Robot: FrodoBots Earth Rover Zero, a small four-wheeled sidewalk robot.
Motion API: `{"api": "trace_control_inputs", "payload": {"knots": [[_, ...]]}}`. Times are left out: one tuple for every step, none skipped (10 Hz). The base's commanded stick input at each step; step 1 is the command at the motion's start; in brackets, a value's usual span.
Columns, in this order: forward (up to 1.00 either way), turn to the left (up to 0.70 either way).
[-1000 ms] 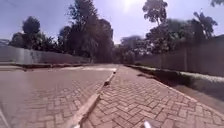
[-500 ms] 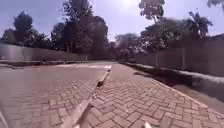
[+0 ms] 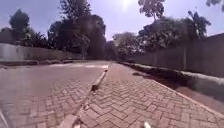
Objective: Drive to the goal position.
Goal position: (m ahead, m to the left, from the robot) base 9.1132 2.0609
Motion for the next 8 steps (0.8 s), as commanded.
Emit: {"api": "trace_control_inputs", "payload": {"knots": [[0.85,-0.15],[0.85,-0.07],[0.85,0.00],[0.85,0.00],[0.85,0.00],[0.85,0.00],[0.85,0.00],[0.85,0.00]]}}
